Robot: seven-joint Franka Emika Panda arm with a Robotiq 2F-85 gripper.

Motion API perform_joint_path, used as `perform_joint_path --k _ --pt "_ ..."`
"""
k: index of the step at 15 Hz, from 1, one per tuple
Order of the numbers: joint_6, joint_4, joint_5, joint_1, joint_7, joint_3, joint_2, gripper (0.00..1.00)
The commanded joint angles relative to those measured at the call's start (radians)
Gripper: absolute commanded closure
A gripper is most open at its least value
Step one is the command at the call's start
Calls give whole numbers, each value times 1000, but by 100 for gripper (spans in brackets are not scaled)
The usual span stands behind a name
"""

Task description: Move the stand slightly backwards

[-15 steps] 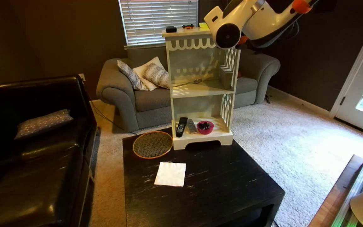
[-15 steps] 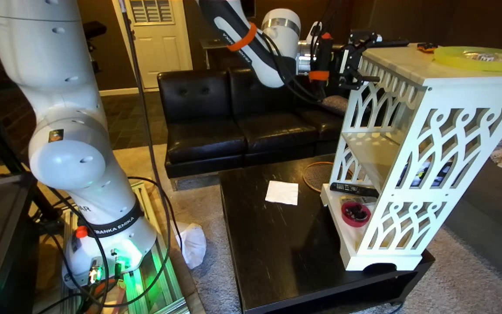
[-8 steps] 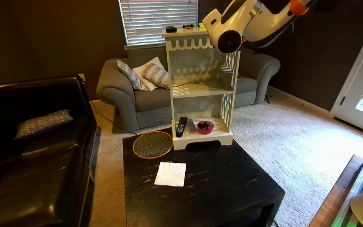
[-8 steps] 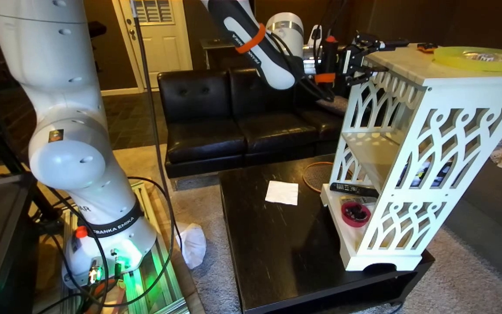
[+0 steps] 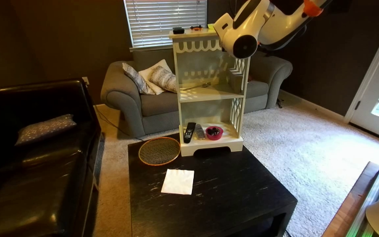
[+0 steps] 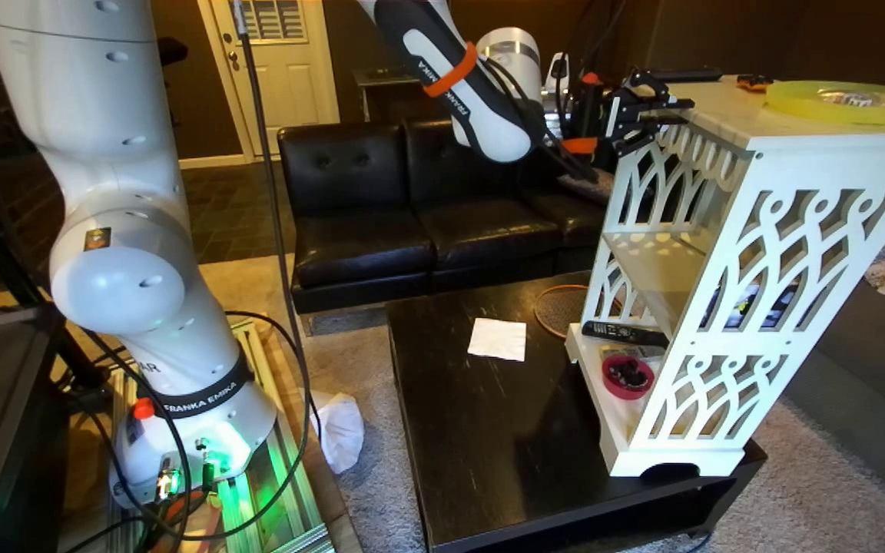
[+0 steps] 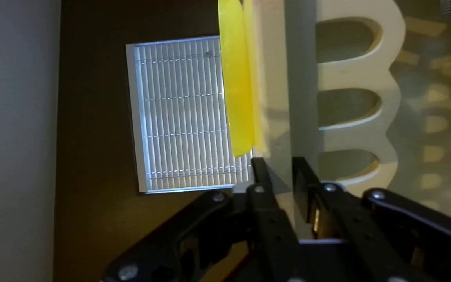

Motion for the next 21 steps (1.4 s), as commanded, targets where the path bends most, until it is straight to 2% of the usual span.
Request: perform_joint_path --k 1,5,6,7,8,9,15,17,21 --pt "90 29 -102 -20 96 -10 -14 59" --pt "152 59 -158 -37 162 -21 -15 29" --pt "163 65 -169 -40 176 -22 -14 32" --pt "171 71 -180 -42 188 -23 -12 44" --pt "180 75 -188 -44 200 -24 -10 60" --pt "191 74 -191 -45 209 -24 -11 60" --pt "221 52 -156 -40 220 -19 -28 99" --pt "227 40 -147 -38 205 -17 -42 94" --pt "243 29 -118 -35 196 -14 -59 94"
